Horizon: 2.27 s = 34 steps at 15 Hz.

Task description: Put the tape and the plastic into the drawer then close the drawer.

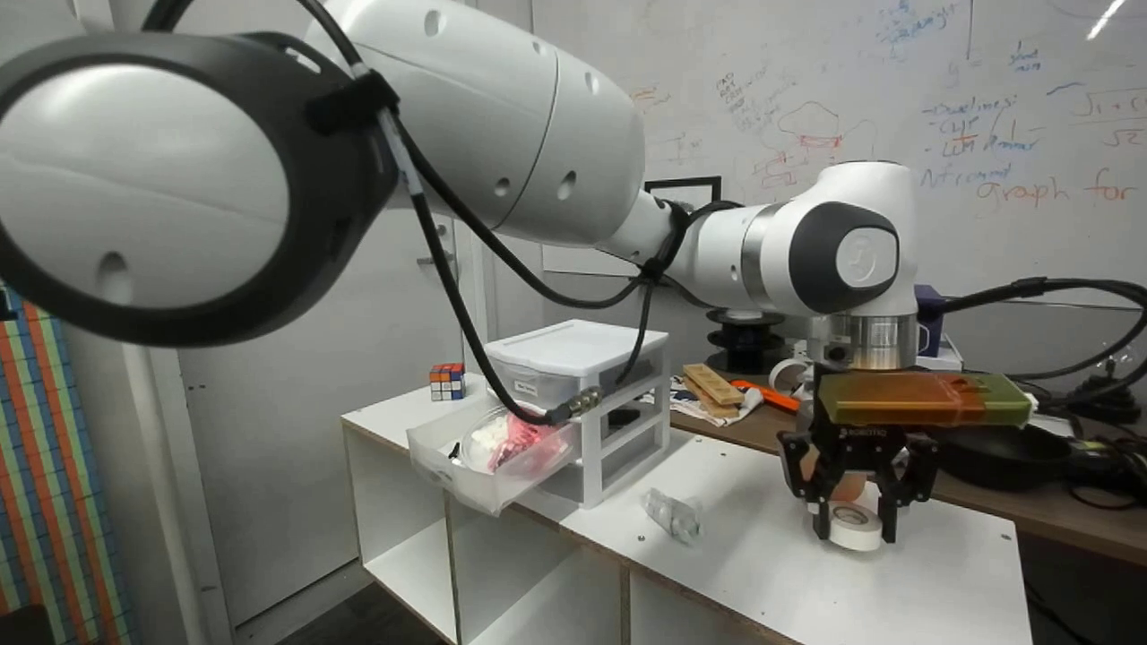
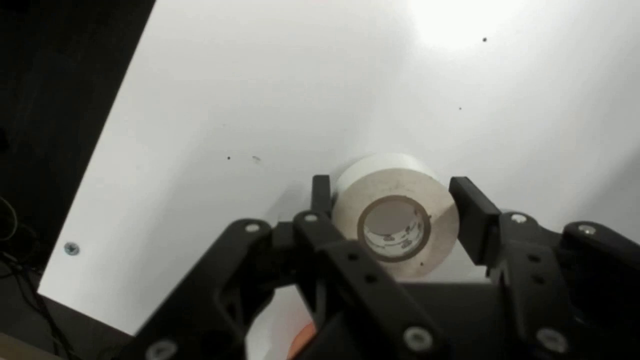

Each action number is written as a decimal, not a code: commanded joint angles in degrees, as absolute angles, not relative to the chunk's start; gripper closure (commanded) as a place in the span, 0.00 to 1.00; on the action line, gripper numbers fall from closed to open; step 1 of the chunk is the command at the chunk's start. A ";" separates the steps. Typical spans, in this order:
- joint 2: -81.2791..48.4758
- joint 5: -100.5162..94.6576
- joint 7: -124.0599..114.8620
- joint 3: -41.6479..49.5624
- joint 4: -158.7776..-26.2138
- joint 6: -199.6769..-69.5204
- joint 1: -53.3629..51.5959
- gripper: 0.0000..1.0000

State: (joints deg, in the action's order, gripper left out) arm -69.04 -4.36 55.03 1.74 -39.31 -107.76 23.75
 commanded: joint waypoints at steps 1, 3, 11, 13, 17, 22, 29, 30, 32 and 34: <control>-61.27 -4.56 49.05 2.85 -47.25 -106.35 22.81 0.65; -57.40 -5.12 45.14 3.58 -51.61 -106.35 22.04 0.65; -43.38 -9.52 38.79 5.53 -72.25 -111.00 17.94 0.65; -40.27 -11.17 36.80 5.58 -77.32 -114.46 16.78 0.65; -33.80 -14.15 33.00 5.84 -87.50 -121.86 14.33 0.65; -24.48 -16.70 28.45 5.28 -100.96 -126.67 11.64 0.65; -21.56 -15.02 28.80 4.70 -104.11 -124.05 11.12 0.40; -21.29 -15.02 28.80 4.74 -104.48 -124.08 11.12 0.40; -21.25 -15.03 28.79 4.75 -104.77 -124.32 11.12 0.40; -20.78 -14.64 29.00 4.57 -105.44 -124.56 11.19 0.65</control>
State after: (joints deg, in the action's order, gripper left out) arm -21.32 -15.13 28.69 4.60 -105.08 -124.65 11.26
